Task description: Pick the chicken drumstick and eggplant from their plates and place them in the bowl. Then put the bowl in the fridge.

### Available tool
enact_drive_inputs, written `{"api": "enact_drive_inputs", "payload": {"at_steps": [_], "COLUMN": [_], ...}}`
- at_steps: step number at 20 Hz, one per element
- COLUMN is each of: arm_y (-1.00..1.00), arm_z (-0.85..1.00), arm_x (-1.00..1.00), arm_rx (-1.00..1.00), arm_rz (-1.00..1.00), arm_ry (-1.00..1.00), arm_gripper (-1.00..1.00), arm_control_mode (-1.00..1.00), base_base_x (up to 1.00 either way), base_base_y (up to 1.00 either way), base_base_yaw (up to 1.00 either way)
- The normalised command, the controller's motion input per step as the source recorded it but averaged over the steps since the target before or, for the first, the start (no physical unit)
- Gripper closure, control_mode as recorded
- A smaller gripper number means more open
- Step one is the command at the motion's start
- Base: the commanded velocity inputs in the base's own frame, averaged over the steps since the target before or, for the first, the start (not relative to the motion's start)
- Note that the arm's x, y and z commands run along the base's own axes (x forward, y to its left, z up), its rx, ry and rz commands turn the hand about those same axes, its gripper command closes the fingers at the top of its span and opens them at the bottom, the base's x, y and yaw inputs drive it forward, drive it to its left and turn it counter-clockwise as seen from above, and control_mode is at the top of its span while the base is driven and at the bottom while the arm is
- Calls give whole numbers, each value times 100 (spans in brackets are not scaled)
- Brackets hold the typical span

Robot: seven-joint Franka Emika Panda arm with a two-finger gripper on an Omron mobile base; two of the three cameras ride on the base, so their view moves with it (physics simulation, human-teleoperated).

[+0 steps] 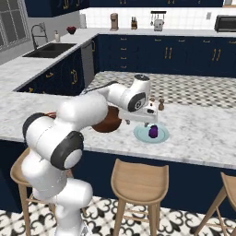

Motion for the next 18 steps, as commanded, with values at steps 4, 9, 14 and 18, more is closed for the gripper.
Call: {"api": "enact_drive_inputs", "payload": {"at_steps": [4, 9, 14, 18], "arm_y": [-81, -54, -31, 0], "arm_z": [-60, -46, -44, -40], "arm_x": [99, 61, 70, 52], "arm_rx": [-1, 0, 0, 0], "arm_rz": [0, 0, 0, 0], "arm_ry": [10, -1, 0, 2], "arm_gripper": [-100, -100, -100, -100], "arm_control_mode": [-100, -100, -100, -100], "base_base_x": [0, 0, 0, 0], "base_base_y": [0, 0, 0, 0], "base_base_yaw": [0, 0, 0, 0]}}
